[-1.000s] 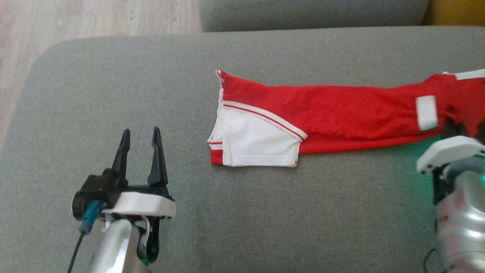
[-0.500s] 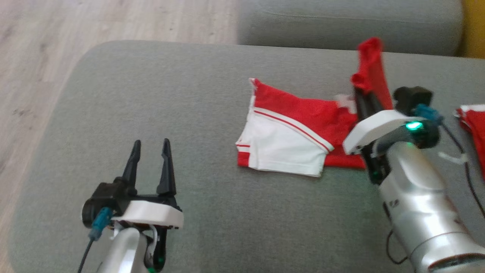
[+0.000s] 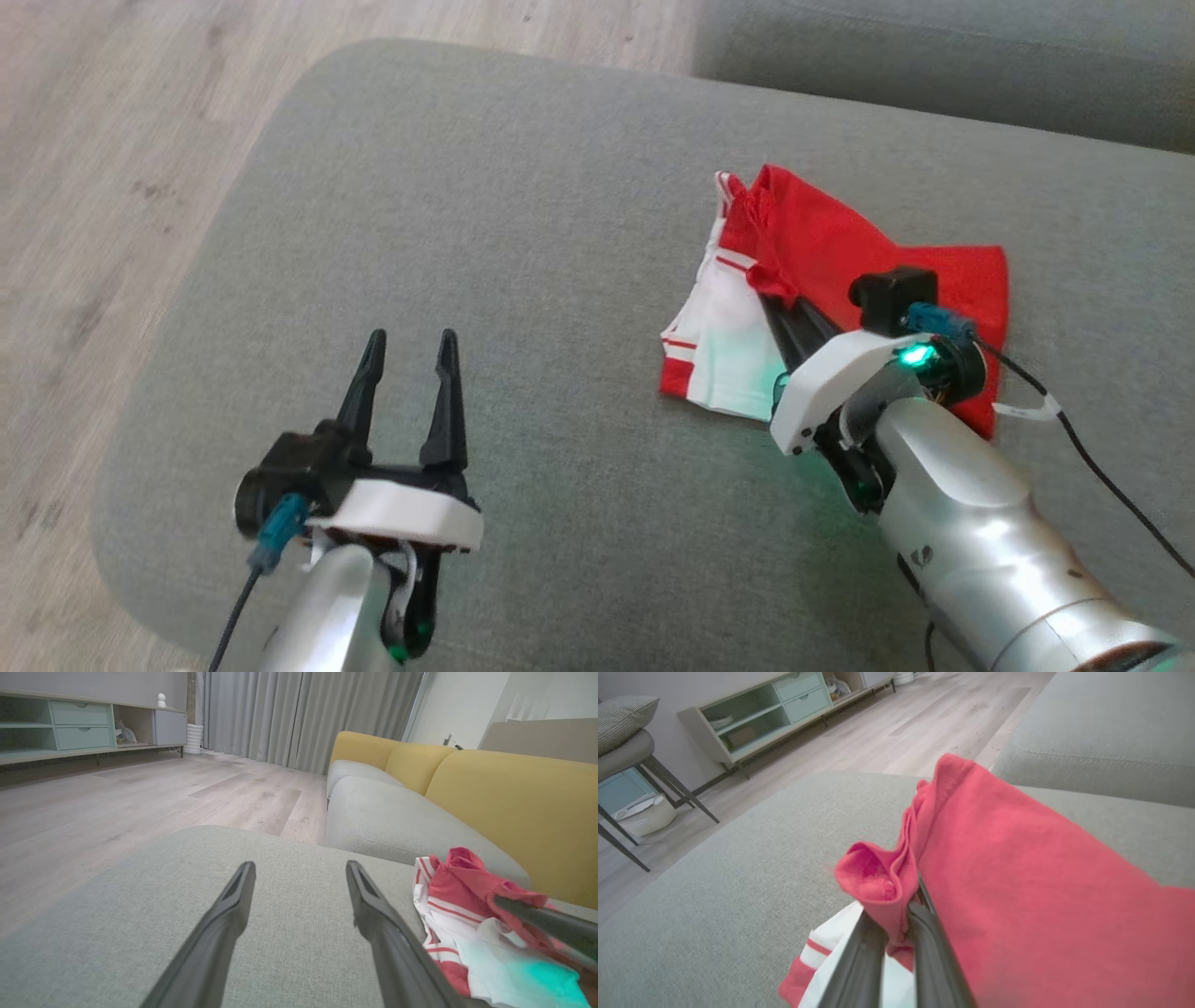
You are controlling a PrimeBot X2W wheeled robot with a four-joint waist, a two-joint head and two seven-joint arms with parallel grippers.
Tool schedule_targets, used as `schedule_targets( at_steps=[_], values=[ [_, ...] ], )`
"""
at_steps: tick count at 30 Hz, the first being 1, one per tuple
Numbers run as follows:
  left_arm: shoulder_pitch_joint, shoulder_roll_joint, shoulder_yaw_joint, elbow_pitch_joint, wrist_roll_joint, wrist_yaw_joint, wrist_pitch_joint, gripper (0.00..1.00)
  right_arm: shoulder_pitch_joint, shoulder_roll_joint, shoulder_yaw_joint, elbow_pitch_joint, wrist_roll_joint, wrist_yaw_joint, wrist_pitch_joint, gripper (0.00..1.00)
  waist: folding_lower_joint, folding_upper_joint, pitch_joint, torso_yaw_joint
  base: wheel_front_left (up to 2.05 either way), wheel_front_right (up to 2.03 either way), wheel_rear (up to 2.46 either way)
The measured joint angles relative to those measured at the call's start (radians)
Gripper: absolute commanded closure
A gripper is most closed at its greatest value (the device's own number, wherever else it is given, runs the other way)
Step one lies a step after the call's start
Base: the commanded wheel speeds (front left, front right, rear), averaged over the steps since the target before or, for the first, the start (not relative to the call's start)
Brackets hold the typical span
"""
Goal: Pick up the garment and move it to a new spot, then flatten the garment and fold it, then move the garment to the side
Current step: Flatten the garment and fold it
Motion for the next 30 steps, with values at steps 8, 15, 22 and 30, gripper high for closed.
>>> schedule_targets(
  at_steps=[8, 15, 22, 30],
  values=[
    [-0.020, -0.001, -0.016, -0.001, -0.012, 0.012, 0.000, 0.00, -0.003, 0.000, 0.066, 0.044, 0.035, 0.000, 0.000, 1.00, 0.0000, 0.0000, 0.033, 0.040, 0.00, 0.00, 0.00],
    [-0.020, -0.001, -0.016, 0.001, -0.012, 0.013, 0.000, 0.00, -0.003, -0.002, 0.185, -0.017, 0.050, 0.000, -0.002, 0.00, 0.0000, 0.0000, 0.041, 0.031, 0.00, 0.00, 0.00],
    [-0.020, -0.001, 0.008, 0.001, -0.010, 0.012, 0.000, 0.00, -0.009, 0.001, 0.206, -0.100, 0.110, 0.000, -0.056, 0.00, -0.0001, 0.0000, 0.020, -0.022, 0.00, 0.00, 0.00],
    [-0.014, -0.001, 0.050, -0.010, 0.016, 0.003, 0.000, 0.00, -0.024, 0.000, -0.149, -0.143, -0.091, 0.000, -0.074, 0.00, -0.0001, 0.0000, -0.017, -0.129, 0.00, 0.00, 0.00]
  ],
)
